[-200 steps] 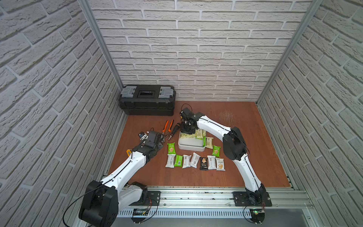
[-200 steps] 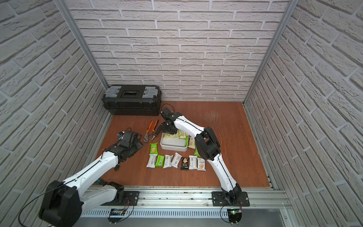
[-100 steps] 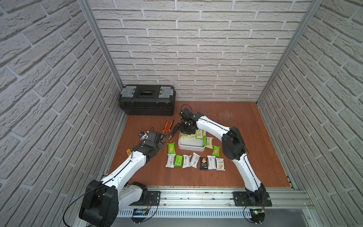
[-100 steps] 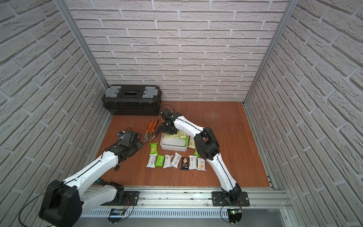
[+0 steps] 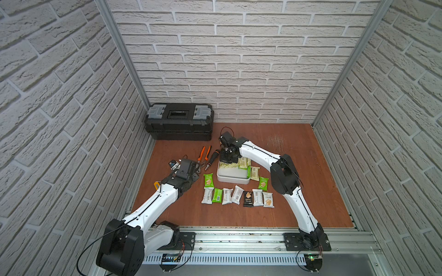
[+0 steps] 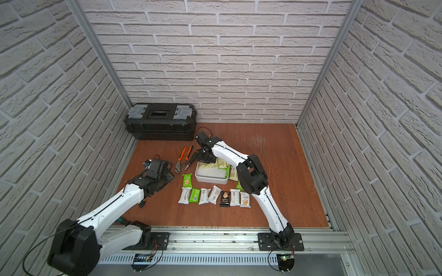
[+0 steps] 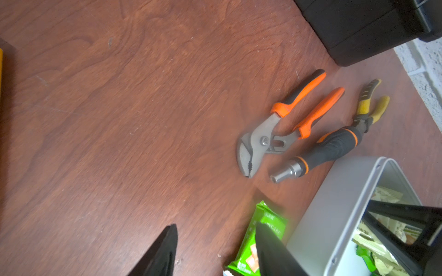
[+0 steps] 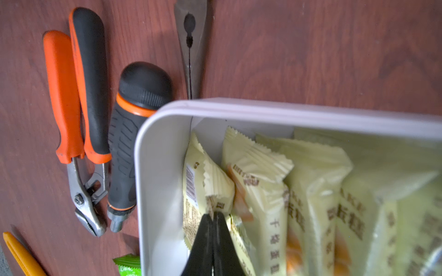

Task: Take the cookies out of the storage box
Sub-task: Pick up the cookie from the storage box, then place the cookie at the center of the board.

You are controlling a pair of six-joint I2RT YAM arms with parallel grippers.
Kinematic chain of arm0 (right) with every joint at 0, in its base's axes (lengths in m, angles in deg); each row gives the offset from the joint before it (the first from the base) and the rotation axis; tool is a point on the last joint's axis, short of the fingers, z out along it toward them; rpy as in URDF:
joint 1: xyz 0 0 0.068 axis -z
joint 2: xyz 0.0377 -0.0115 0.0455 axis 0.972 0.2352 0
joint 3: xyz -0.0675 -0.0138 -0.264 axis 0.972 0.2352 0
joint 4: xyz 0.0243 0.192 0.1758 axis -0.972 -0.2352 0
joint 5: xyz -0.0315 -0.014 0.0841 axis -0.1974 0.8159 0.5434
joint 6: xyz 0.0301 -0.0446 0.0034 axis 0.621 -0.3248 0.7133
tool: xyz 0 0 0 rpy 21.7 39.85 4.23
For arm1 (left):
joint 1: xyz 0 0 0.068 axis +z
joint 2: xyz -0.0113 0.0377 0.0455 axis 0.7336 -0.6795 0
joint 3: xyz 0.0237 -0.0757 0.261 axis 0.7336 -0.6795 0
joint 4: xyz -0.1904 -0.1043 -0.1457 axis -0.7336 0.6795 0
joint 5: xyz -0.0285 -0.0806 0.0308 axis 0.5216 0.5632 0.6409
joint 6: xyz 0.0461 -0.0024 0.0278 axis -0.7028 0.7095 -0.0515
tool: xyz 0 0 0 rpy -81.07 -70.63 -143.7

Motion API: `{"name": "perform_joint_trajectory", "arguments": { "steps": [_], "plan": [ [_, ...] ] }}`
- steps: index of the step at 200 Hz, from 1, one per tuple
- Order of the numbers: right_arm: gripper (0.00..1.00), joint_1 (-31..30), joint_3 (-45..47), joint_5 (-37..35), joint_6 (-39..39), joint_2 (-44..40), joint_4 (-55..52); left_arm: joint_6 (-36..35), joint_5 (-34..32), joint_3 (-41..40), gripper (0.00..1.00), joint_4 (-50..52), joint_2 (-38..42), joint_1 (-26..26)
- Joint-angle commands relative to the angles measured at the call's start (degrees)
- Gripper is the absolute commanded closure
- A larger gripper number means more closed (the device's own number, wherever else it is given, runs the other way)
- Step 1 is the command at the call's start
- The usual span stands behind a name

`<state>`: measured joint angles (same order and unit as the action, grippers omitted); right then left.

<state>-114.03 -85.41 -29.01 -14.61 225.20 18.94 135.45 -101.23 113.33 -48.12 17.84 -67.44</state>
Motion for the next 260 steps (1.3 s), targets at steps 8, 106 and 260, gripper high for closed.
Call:
{"name": "perform_joint_trajectory", "arguments": {
  "steps": [8,106,260],
  "plan": [
    [0.98,0.0,4.1,0.1,-0.7,-8.1,2.1,-0.6,0.3,0.5,0.42,-0.1,0.7,0.5],
    [0.98,2.2,30.3,2.2,-4.1,-32.3,9.8,-3.5,4.0,1.2,0.42,-2.4,-0.3,0.5],
    [0.98,24.6,55.7,10.2,-21.9,-47.8,11.5,-8.1,7.5,7.8,0.42,-5.2,-7.8,-5.0]
  ]
}}
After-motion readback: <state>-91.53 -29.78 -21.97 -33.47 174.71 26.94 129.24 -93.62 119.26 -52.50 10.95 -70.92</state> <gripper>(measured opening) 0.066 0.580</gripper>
